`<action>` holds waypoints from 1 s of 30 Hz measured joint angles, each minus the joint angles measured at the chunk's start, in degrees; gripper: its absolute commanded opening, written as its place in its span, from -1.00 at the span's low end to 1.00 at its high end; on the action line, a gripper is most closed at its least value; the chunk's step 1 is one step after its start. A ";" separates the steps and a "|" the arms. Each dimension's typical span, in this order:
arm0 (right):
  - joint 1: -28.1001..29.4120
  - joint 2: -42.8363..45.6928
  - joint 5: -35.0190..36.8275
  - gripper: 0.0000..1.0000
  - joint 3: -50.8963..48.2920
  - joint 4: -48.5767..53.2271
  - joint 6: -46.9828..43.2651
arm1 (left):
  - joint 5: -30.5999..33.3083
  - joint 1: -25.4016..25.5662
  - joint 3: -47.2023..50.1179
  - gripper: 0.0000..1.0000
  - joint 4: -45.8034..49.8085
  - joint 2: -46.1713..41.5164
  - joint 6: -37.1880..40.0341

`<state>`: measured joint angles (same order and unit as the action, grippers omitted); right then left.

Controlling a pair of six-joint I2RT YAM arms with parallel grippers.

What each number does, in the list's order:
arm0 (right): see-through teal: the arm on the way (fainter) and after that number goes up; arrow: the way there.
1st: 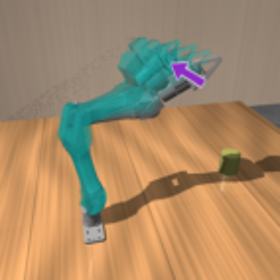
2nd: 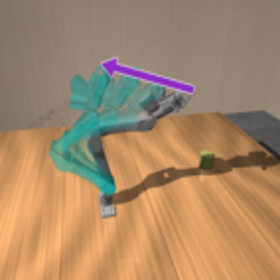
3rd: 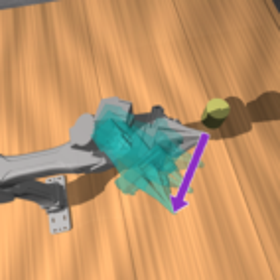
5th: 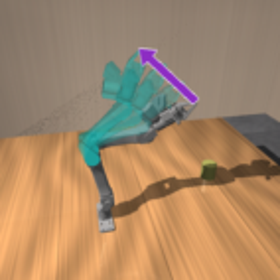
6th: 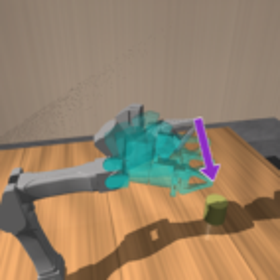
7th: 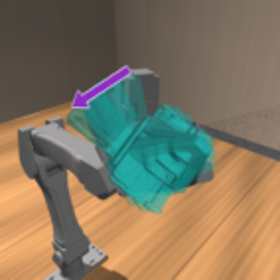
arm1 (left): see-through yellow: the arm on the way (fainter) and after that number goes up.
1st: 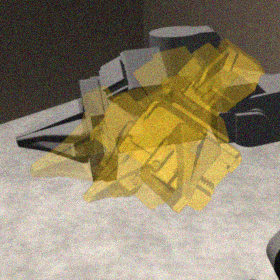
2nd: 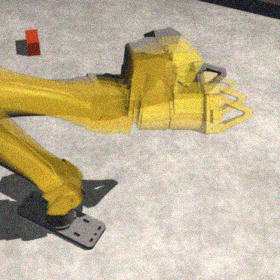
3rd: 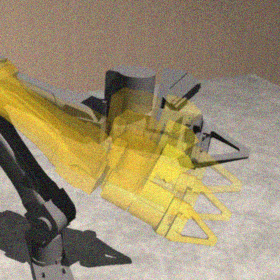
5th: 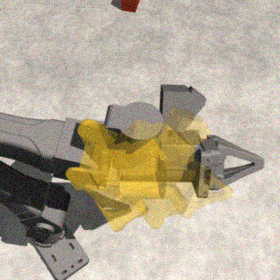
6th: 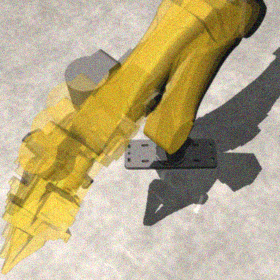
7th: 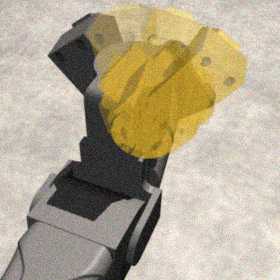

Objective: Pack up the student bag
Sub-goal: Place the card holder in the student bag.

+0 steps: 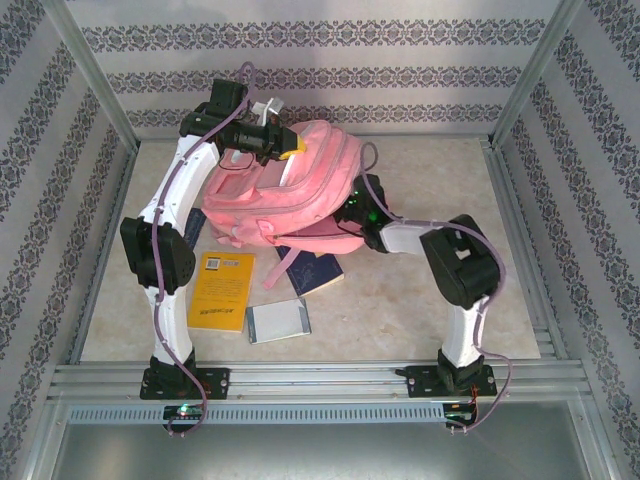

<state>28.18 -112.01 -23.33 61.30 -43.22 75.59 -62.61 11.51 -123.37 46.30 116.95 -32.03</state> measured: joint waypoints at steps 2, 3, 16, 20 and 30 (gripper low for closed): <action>1.31 -2.43 0.46 -0.79 3.32 0.24 0.20 | -0.02 0.00 0.00 -1.00 -0.52 0.00 -0.26; 2.08 -3.61 0.92 -0.67 5.46 1.11 0.13 | -0.02 0.00 0.00 -1.00 -0.74 0.00 -0.42; 5.31 -10.62 6.56 0.61 20.90 13.51 -4.52 | 0.13 -1.70 0.00 -1.00 -2.19 0.04 -1.49; 4.92 -8.02 7.02 0.76 17.18 15.67 -7.30 | 0.07 -1.86 0.00 -1.00 -2.16 0.04 -1.46; 1.64 7.41 6.03 0.85 4.46 17.33 -13.07 | 0.09 -1.88 0.00 -1.00 -2.16 0.44 -1.46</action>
<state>29.82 -104.60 -17.30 65.76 -25.89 62.52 -62.52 9.63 -123.37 44.14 117.38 -33.50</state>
